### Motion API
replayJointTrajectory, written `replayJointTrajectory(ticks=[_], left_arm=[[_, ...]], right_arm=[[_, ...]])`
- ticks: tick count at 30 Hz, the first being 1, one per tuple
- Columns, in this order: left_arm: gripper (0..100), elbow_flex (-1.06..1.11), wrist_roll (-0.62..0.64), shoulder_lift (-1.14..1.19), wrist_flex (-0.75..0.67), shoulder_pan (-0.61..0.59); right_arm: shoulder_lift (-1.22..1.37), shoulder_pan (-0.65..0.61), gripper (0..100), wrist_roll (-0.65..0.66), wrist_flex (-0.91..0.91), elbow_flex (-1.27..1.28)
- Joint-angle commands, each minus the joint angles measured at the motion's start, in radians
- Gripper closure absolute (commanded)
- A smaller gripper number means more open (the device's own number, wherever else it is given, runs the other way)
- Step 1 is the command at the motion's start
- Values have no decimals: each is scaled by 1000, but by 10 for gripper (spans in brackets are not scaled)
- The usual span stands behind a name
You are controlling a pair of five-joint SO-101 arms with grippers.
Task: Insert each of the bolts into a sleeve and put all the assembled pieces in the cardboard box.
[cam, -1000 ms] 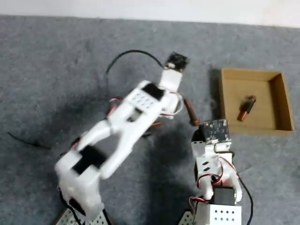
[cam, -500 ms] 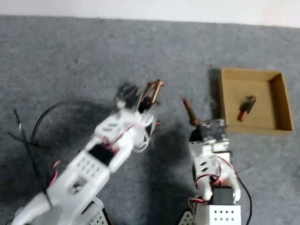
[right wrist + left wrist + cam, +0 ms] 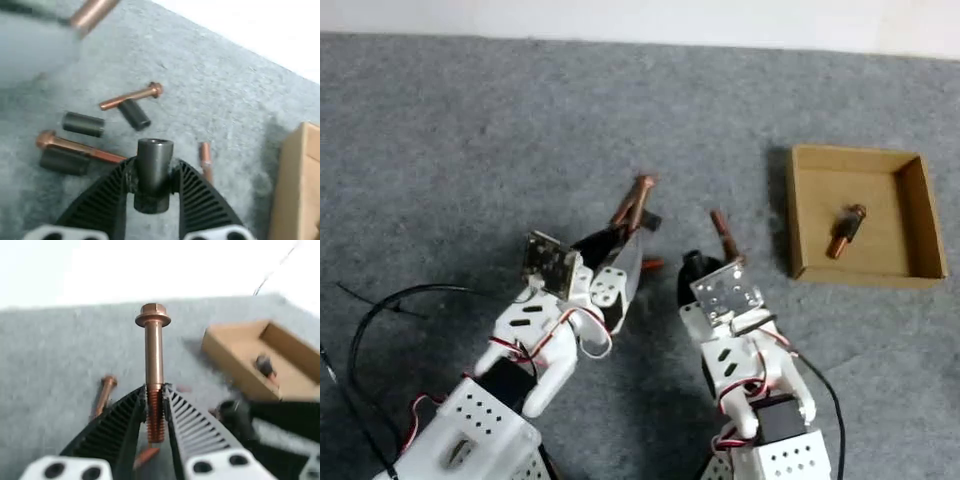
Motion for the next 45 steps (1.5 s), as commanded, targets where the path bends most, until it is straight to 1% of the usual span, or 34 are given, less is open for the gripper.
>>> replayJointTrajectory(ticks=[1,3,4,6,9,11,12,16,20,21,23,27,29,33,37,41,45], left_arm=[[994,-139,31,61,264,-24],[994,-231,31,148,382,-73],[994,-274,31,202,419,-111],[994,-346,31,326,450,-216],[994,-450,31,510,459,-377],[994,-504,32,619,480,-444],[994,-530,32,661,506,-458],[993,-630,32,794,631,-469],[987,-685,29,898,663,-469],[970,-691,29,918,663,-467],[905,-694,29,934,663,-467],[727,-694,31,935,663,-472],[684,-702,31,938,661,-472],[702,-753,26,977,658,-472],[705,-826,26,1118,660,-473],[705,-897,29,1253,663,-515],[705,-908,31,1276,663,-529]], right_arm=[[-5,45,994,18,-13,113],[-5,47,994,18,8,113],[-5,47,994,18,13,113],[-5,51,994,18,13,114],[-5,51,994,18,13,116],[-5,51,994,18,13,116],[-5,51,994,18,13,116],[-5,53,994,18,12,117],[-5,53,994,18,12,117],[-5,53,994,18,12,117],[-5,53,994,18,12,119],[-5,53,994,18,12,116],[-5,53,994,18,12,116],[-5,53,994,18,12,116],[-5,53,994,18,12,116],[-5,53,994,18,12,116],[-5,53,994,18,12,116]])
